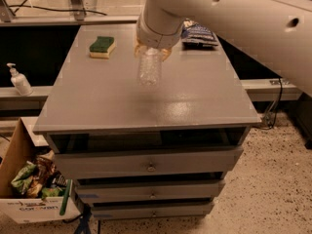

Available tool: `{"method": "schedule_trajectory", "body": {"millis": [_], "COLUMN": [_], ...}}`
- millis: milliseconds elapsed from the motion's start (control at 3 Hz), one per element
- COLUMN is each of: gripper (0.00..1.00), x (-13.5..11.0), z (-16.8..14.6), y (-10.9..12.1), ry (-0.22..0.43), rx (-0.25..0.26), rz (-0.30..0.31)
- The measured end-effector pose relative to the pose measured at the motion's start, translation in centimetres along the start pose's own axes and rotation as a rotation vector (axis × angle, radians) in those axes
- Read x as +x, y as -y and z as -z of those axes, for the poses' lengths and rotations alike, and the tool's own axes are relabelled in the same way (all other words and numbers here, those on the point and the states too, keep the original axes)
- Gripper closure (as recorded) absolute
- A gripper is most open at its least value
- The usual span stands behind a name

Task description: Place water bottle upright

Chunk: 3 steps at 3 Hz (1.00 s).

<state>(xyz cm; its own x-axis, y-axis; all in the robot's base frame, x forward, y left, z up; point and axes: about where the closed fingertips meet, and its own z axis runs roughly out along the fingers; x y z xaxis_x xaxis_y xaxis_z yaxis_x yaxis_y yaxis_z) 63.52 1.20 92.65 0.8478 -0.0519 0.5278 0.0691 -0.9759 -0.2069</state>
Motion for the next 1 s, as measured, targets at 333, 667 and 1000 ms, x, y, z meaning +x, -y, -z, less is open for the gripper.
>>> {"method": "schedule_trajectory", "body": {"millis": [333,667,1000], "gripper": [1.0,1.0,1.0], "x": [2.2,3.5,3.5], "z": [1.2,1.4,1.1], "y": [-0.6,-1.0,-0.7], "ry": [-0.021,-0.004,0.065], "rx": [0.118,0.281,0.457], "rz": [0.015,0.019,0.073]}}
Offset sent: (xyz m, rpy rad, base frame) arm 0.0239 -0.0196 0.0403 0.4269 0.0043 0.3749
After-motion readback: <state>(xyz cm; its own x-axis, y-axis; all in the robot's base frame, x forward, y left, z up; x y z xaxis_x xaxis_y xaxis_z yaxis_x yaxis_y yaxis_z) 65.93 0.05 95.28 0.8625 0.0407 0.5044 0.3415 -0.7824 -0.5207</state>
